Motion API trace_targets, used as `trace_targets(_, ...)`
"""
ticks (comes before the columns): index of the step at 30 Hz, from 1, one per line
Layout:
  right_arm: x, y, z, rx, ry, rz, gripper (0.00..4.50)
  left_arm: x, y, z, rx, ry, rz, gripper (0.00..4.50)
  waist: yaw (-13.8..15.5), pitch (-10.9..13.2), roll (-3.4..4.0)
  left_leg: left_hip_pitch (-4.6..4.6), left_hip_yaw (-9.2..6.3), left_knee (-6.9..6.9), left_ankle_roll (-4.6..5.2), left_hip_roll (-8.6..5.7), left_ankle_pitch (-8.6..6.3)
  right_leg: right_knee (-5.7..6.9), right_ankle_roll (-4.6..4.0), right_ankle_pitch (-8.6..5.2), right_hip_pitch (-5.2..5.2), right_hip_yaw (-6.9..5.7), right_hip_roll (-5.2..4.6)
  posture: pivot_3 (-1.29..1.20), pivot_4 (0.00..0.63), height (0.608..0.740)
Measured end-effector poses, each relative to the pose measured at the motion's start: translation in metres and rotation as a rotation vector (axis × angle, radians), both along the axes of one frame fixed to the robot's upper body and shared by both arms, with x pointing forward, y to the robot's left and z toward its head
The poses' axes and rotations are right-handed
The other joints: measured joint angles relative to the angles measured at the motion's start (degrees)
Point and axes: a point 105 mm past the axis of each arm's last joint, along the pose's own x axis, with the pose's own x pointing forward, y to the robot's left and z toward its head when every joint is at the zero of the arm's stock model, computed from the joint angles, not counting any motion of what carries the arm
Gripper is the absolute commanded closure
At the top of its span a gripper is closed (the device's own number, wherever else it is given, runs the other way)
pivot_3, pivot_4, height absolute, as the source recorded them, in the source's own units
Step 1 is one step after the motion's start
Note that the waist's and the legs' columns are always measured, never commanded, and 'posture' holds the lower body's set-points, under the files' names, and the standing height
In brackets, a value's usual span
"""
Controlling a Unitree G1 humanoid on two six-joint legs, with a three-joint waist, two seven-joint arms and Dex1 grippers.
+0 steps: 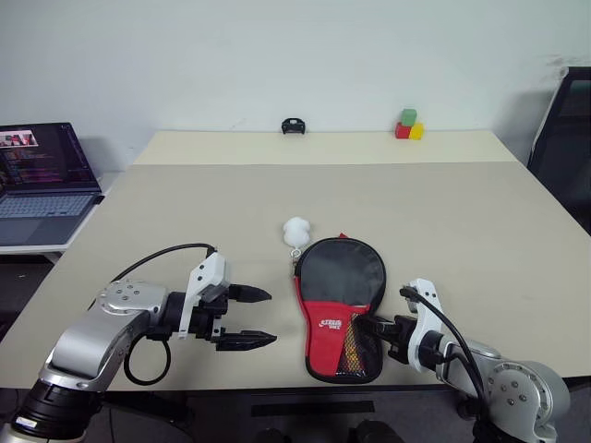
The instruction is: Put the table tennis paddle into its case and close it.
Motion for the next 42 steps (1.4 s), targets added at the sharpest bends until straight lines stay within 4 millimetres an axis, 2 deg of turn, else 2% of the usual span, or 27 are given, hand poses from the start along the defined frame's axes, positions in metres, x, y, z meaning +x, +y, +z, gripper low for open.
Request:
trace_targets(3, 0.000, -0.001, 0.000, -0.007, 0.000, 0.001, 4.47, 0.001, 0.000, 0.001, 0.000, -0.007, -0.002, 0.18, 0.01, 0.00, 0.00, 0.00, 0.00, 0.00, 0.00, 0.00, 0.00, -0.01, 0.00, 0.00, 0.00, -0.01, 0.00, 0.00, 0.150, 0.740)
trace_targets(6, 0.000, -0.003, -0.001, -0.015, 0.005, -0.011, 3.79, 0.000, -0.001, 0.000, 0.002, -0.005, -0.007, 0.18, 0.02, 0.00, 0.00, 0.00, -0.01, 0.00, 0.00, 0.00, 0.00, -0.01, 0.00, 0.00, 0.01, -0.01, 0.00, 0.00, 0.150, 0.740)
trace_targets(13, -0.005, -0.005, 0.001, -0.007, -0.005, -0.009, 1.54, 0.000, -0.003, -0.001, 0.002, -0.011, -0.017, 0.18, 0.09, 0.00, 0.00, 0.02, 0.00, 0.00, 0.00, 0.00, 0.00, -0.02, 0.00, 0.00, 0.04, 0.00, 0.00, 0.00, 0.150, 0.740)
trace_targets(15, -0.007, -0.008, 0.002, 0.000, -0.013, -0.014, 1.54, 0.000, -0.003, -0.001, 0.002, -0.013, -0.017, 0.18, 0.41, -0.01, -0.01, 0.02, -0.01, 0.00, 0.00, -0.01, 0.00, -0.03, 0.00, 0.00, 0.06, -0.01, 0.00, 0.00, 0.150, 0.740)
trace_targets(18, -0.008, -0.022, 0.005, -0.003, -0.029, -0.058, 1.54, 0.000, -0.004, -0.001, 0.000, -0.014, -0.014, 0.18, 0.99, 0.00, 0.00, 0.01, -0.02, 0.01, 0.00, -0.01, 0.00, -0.05, 0.00, 0.00, 0.06, -0.02, 0.00, 0.00, 0.150, 0.740)
trace_targets(22, -0.009, -0.034, 0.021, 0.029, -0.102, -0.087, 1.54, 0.001, -0.005, -0.002, -0.009, -0.015, -0.008, 0.18, 0.91, 0.00, 0.00, 0.02, -0.03, 0.00, 0.00, 0.00, 0.00, -0.02, 0.00, 0.00, 0.05, -0.03, 0.02, 0.00, 0.150, 0.740)
trace_targets(25, -0.008, -0.030, 0.036, 0.084, -0.169, -0.056, 0.93, 0.001, -0.006, -0.003, -0.015, -0.017, -0.002, 0.18, 0.61, 0.01, 0.01, 0.05, 0.00, 0.00, 0.00, 0.00, 0.00, 0.01, 0.00, 0.00, 0.05, 0.01, 0.02, 0.00, 0.150, 0.740)
trace_targets(28, -0.003, -0.029, 0.053, 0.100, -0.248, -0.020, 0.03, 0.002, -0.007, -0.003, -0.018, -0.017, 0.000, 0.18, 0.72, 0.01, 0.02, 0.05, -0.01, 0.00, 0.00, 0.00, 0.00, 0.00, 0.00, 0.00, 0.06, -0.02, 0.02, 0.00, 0.150, 0.740)
trace_targets(32, 0.015, -0.033, 0.081, -0.021, -0.381, 0.070, 0.03, 0.008, -0.006, -0.003, -0.025, -0.032, 0.035, 0.18, 0.78, 0.04, 0.07, 0.05, 0.02, 0.03, 0.00, -0.04, 0.00, -0.01, 0.00, 0.00, 0.08, 0.00, 0.00, 0.00, 0.150, 0.740)
trace_targets(35, 0.025, -0.026, 0.092, -0.087, -0.454, 0.154, 0.03, 0.020, -0.005, -0.001, -0.029, -0.063, 0.088, 0.18, 0.79, 0.03, 0.05, 0.04, -0.04, 0.00, 0.01, 0.00, 0.01, -0.01, -0.01, -0.01, 0.07, -0.06, 0.05, 0.00, 0.150, 0.740)
trace_targets(42, 0.046, 0.004, 0.091, -0.180, -0.546, 0.367, 0.03, 0.031, 0.005, 0.000, -0.037, -0.096, 0.200, 0.18, 0.59, 0.03, 0.04, -0.02, -0.02, 0.01, 0.02, 0.00, 0.01, -0.11, -0.01, 0.00, 0.04, -0.04, 0.04, 0.00, 0.150, 0.740)
